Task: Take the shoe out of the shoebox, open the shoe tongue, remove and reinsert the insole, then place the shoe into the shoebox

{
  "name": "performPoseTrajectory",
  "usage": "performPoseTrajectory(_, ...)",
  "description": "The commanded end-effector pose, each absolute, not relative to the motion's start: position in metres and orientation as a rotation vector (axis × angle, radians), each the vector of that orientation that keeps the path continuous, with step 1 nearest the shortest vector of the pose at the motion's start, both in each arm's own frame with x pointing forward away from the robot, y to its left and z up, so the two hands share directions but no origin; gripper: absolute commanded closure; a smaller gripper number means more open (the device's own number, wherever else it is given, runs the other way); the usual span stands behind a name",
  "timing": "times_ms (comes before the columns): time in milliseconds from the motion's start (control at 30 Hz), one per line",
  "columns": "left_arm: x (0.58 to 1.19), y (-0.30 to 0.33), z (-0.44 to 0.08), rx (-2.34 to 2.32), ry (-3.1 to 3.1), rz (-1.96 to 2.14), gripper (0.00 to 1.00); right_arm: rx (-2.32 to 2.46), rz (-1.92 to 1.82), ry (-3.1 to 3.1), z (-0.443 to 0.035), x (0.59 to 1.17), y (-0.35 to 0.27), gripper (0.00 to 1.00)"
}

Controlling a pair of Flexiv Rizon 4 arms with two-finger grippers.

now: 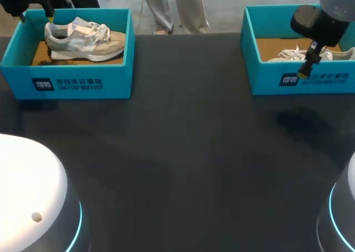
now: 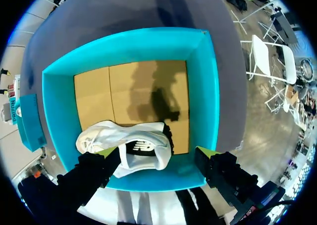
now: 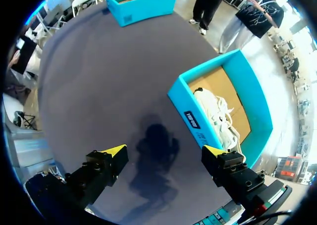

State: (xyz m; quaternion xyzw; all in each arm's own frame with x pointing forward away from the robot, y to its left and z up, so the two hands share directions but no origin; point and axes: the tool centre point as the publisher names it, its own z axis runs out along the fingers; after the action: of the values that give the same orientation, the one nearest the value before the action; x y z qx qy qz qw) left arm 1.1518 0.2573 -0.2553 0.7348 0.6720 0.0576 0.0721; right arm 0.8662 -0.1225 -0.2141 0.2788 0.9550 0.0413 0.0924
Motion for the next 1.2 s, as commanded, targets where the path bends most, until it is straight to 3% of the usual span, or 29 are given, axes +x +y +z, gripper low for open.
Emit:
performPoseTrajectory(33,1.178,0.262,-0.271,2.257,2.012,0.147,0.0,0.827,0.124,2.836,-0.214,0.866,-0.123,0.0)
performPoseTrajectory(667,1.211,0.268,-0.301,2.295,2.012,0.075,0.0,0.827,0.124,2.836,-0.214,0.866,-0.123,0.0)
performPoseTrajectory(700,1.212,0.268,-0.303,2.3,2.012,0.087,0.08,0.827,0.124,2.836,-0.214,0.866,-0.123,0.0)
performPoseTrajectory(800,1.213,0.268,-0.306,2.311,2.004,0.089,0.14,0.827,0.124,2.836,-0.214,0.866,-0.123,0.0)
performPoseTrajectory(833,1.213,0.268,-0.307,2.312,2.004,0.089,0.22,0.827,0.124,2.836,-0.214,0.866,-0.123,0.0)
performPoseTrajectory(867,1.214,0.268,-0.309,2.312,2.006,0.087,0.24,0.827,0.124,2.836,-0.214,0.866,-0.123,0.0)
performPoseTrajectory(933,1.215,0.268,-0.312,2.313,2.012,0.087,0.51,0.827,0.124,2.836,-0.214,0.866,-0.123,0.0)
performPoseTrajectory(1200,1.211,0.27,-0.323,2.324,2.023,0.08,0.51,0.827,0.124,2.836,-0.214,0.866,-0.123,0.0)
